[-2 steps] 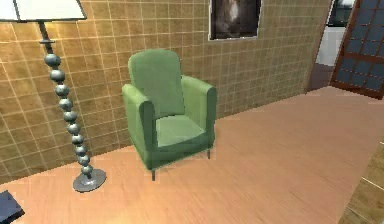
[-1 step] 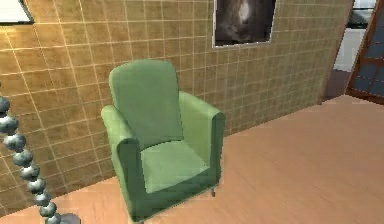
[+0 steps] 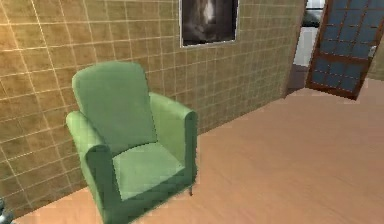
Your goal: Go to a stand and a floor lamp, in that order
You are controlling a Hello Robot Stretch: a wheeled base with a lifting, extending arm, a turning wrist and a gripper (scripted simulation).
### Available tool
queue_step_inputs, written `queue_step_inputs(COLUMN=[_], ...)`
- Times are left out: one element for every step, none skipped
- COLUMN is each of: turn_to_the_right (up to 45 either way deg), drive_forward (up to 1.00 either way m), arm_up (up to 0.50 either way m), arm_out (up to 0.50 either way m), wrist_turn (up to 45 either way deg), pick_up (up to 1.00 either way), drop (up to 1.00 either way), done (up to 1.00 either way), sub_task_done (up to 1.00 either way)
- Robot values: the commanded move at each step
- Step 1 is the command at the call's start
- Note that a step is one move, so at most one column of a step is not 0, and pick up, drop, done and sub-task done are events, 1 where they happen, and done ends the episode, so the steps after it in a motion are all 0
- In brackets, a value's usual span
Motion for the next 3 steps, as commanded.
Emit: queue_step_inputs(turn_to_the_right=[0.0, 36.0, 3.0], drive_forward=[0.35, 0.00, 0.00], arm_up=[0.00, 0.00, 0.00], arm_out=[0.00, 0.00, 0.00], wrist_turn=[0.0, 0.0, 0.0], pick_up=[0.00, 0.00, 0.00], drop=[0.00, 0.00, 0.00], done=[0.00, 0.00, 0.00], sub_task_done=[0.00, 0.00, 0.00])
